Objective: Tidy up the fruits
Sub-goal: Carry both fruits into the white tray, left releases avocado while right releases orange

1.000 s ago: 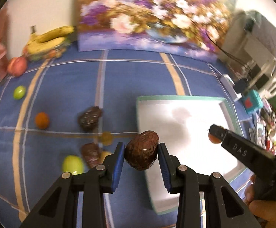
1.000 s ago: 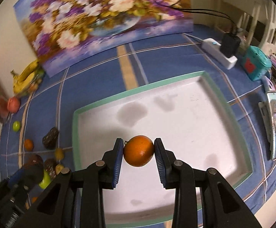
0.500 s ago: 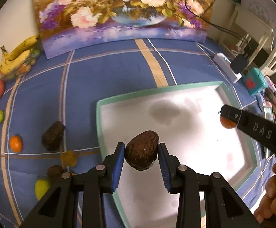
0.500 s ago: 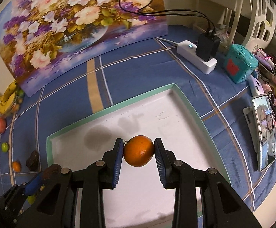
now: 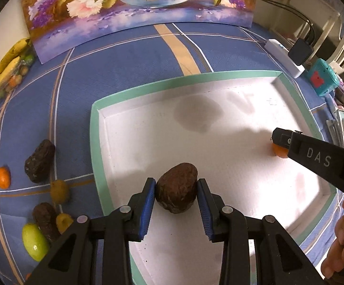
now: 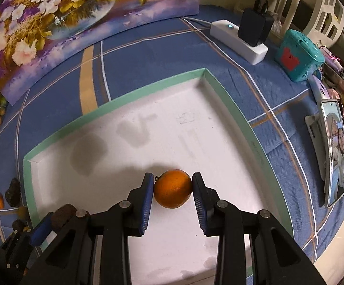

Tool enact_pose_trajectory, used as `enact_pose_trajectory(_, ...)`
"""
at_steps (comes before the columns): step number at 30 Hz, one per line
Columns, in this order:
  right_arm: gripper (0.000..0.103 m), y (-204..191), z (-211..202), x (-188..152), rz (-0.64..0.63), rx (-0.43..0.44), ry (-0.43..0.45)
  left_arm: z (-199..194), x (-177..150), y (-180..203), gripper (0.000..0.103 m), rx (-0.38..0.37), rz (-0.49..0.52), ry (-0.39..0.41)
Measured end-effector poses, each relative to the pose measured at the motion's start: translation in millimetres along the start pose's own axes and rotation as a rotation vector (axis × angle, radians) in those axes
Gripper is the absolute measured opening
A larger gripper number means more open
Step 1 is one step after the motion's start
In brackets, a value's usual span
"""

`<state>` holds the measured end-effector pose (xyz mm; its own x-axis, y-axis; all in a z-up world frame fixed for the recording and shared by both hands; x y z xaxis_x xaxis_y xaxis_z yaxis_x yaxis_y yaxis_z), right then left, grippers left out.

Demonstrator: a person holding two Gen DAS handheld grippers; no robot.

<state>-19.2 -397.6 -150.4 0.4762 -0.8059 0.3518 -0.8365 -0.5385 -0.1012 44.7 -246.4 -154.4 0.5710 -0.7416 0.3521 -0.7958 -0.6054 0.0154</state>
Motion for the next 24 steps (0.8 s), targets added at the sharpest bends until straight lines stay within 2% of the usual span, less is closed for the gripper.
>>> enact_pose_trajectory(11, 0.035, 1.9, 0.4, -3.8, -0.003, -0.005, -0.005, -2.5, -0.6, -1.0, 0.039, -0.006, -0.007, -0.008)
enact_pose_trajectory(14, 0.035, 2.0, -0.6, -2.3, -0.004, -0.007, -0.005, -5.4, 0.4, -0.4, 0.047, -0.016, -0.002, -0.002)
enact_pose_trajectory(24, 0.035, -0.5, -34.3, 13.3, -0.006, 0.024, 0.077, -37.4, 9.2, -3.8, 0.05, -0.02, -0.008, 0.063)
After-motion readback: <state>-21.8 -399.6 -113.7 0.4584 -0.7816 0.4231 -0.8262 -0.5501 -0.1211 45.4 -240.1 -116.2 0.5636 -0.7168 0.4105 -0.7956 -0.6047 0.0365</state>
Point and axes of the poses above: each gripper's, at about its wrist camera, not at the fingertips, and z roughly the way its jaws point, y to its right, x to its top, the point moved 10 cm from there along z, roughly the way its jaws point, and after that the axes turned 12 degrees about z, right-handed, at the moved point
